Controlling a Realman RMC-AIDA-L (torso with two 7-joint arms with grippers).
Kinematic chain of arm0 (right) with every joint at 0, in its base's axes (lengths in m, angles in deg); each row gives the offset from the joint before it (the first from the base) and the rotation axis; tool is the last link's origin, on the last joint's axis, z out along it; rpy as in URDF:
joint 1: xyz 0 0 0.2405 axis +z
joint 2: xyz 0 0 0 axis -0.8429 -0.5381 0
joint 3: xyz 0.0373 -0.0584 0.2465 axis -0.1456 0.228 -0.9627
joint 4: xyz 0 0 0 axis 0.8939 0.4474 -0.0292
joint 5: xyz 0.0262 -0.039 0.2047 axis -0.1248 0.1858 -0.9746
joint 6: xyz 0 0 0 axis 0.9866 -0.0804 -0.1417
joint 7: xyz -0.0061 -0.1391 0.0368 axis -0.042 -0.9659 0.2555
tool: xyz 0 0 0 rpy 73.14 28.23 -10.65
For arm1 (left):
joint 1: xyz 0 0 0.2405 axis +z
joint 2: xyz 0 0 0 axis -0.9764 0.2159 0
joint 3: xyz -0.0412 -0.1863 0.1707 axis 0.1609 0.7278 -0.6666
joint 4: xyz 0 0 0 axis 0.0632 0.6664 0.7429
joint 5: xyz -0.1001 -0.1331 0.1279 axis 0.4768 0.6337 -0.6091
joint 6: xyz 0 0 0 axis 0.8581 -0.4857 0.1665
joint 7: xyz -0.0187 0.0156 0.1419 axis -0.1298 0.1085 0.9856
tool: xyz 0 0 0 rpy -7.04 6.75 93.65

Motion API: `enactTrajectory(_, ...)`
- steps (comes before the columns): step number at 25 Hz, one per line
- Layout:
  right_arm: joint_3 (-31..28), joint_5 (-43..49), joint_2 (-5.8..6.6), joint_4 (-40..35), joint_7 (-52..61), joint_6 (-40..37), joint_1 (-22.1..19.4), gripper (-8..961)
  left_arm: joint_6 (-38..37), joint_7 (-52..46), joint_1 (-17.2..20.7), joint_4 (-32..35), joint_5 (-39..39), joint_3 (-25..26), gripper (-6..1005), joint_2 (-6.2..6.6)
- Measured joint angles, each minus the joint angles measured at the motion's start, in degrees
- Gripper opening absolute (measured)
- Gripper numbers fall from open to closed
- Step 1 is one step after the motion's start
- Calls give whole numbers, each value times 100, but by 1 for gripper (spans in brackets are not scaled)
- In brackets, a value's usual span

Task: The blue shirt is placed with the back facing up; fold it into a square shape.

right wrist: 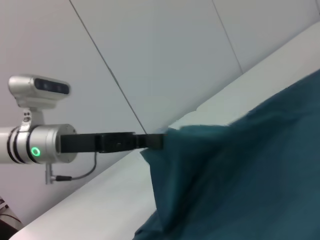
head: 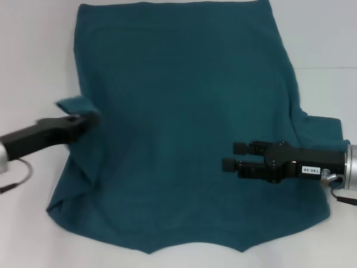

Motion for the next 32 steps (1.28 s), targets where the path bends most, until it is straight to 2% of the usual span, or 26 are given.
enactTrajectory(5, 2, 5, 1, 2, -1, -1, 0, 776, 467, 135, -239, -821, 135, -20, 93, -12)
enactTrajectory(12, -20, 7, 12, 2, -2, -30, -9, 776, 467, 332, -192, -914, 422, -8, 214, -17)
enactTrajectory(17, -40, -10, 40, 1, -2, -7, -57, 775, 404, 588, -60, -916, 708, 19, 413, -11)
enactTrajectory(19, -43, -17, 57, 1, 3, 6, -92, 775, 326, 607, -41, -911, 762, 20, 666, -7)
enactTrajectory(25, -212, -24, 95, 1, 52, -31, -185, 775, 271, 662, -19, -942, 828, 25, 887, 2)
enactTrajectory(29, -369, -27, 112, -4, 138, -28, -229, 775, 131, 934, 20, -1051, 949, -2, 913, -16)
enactTrajectory(32, -388, -18, 124, -41, 411, 175, -266, 796, -283, 1682, 23, -1255, 971, -10, 920, -21)
